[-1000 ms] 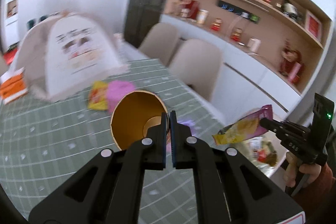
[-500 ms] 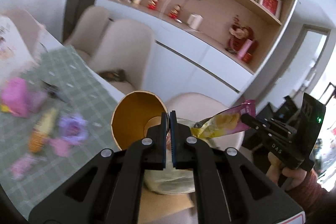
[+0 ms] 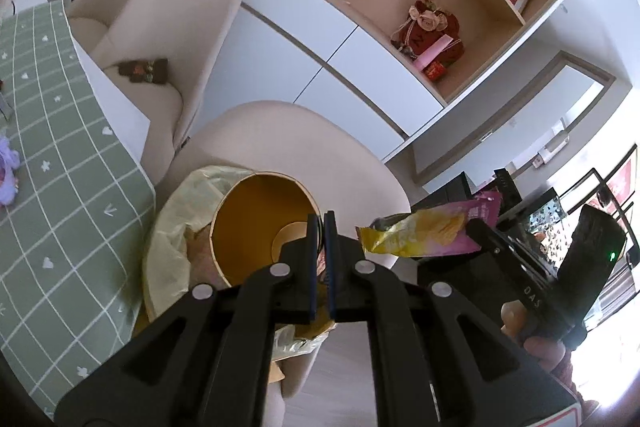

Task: Collect trash
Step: 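Carry the red cup and pink chip bag over the yellow-lined bin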

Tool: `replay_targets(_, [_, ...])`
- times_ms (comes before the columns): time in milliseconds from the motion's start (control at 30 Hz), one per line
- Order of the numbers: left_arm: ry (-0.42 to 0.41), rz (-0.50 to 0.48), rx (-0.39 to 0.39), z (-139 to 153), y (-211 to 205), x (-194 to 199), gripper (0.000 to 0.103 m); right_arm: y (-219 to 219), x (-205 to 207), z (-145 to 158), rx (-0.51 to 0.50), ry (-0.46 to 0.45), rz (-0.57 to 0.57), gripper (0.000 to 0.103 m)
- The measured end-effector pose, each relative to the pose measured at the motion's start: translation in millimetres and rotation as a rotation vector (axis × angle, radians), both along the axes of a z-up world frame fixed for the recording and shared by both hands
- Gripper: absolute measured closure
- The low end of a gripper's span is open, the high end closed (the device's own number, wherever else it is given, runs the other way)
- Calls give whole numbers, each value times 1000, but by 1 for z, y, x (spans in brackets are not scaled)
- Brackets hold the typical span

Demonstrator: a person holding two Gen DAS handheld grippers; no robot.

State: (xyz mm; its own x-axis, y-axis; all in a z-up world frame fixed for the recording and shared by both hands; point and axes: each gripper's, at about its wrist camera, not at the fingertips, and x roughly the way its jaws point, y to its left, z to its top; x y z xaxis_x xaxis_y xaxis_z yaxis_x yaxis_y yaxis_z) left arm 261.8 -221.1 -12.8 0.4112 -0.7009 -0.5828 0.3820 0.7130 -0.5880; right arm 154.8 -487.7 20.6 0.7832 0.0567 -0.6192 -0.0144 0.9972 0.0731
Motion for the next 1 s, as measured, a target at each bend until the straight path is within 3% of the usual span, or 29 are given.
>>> replay_targets(300, [77,-3,81,-28,-9,12,100,7,-1,-14,23,10,5,94])
replay_targets(467, [64,-10,159,-39,-16,13,100,14,5,-15,24,11,9,94])
replay_targets(667, [29,-21,143,-25,-4,4,85,23,8,-14,38,3,14,94])
replay_targets(1000, [-16,77,221,-8,54,-10,81,67,26,-12,129,-23,86,94])
